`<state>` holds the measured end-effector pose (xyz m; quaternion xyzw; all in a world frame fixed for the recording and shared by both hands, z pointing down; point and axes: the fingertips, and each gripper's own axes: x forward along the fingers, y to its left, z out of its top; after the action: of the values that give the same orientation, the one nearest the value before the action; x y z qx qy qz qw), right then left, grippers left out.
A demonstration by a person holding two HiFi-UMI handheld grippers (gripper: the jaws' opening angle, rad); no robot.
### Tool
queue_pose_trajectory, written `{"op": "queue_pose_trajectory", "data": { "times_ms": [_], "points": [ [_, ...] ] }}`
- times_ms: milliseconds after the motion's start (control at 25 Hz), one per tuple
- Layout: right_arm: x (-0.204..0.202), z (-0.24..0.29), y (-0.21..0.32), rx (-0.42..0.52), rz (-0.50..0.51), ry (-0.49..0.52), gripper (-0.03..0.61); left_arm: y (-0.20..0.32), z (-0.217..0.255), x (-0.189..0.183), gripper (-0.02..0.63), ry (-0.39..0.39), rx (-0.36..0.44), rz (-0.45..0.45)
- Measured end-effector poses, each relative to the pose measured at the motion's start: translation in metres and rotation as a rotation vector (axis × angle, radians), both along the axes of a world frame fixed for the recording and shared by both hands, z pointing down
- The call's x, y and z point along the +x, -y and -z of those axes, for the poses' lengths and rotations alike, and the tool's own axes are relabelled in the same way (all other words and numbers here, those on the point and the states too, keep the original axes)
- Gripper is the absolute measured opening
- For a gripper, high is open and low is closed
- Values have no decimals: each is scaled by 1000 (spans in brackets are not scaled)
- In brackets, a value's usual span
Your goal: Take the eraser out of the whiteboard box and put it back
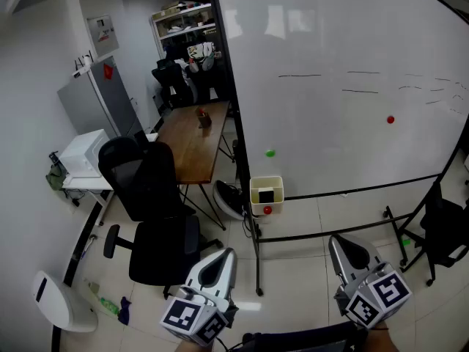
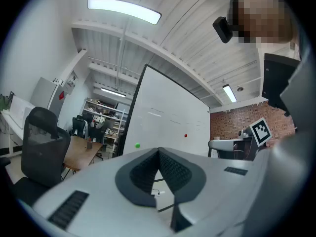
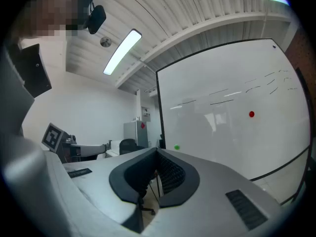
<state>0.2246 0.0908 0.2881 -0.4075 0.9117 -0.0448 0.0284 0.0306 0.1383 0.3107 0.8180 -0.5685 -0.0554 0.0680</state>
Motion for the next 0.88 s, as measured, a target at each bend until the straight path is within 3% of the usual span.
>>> {"op": "queue_pose_trajectory", "data": {
  "times_ms": [480, 880],
  "points": [
    [-77, -7, 5, 9, -67, 8, 20, 9, -4, -73, 28, 10, 9, -76],
    [-98, -10, 46, 0, -71, 9, 20, 56, -12, -83, 28, -4, 0, -109]
  ]
}}
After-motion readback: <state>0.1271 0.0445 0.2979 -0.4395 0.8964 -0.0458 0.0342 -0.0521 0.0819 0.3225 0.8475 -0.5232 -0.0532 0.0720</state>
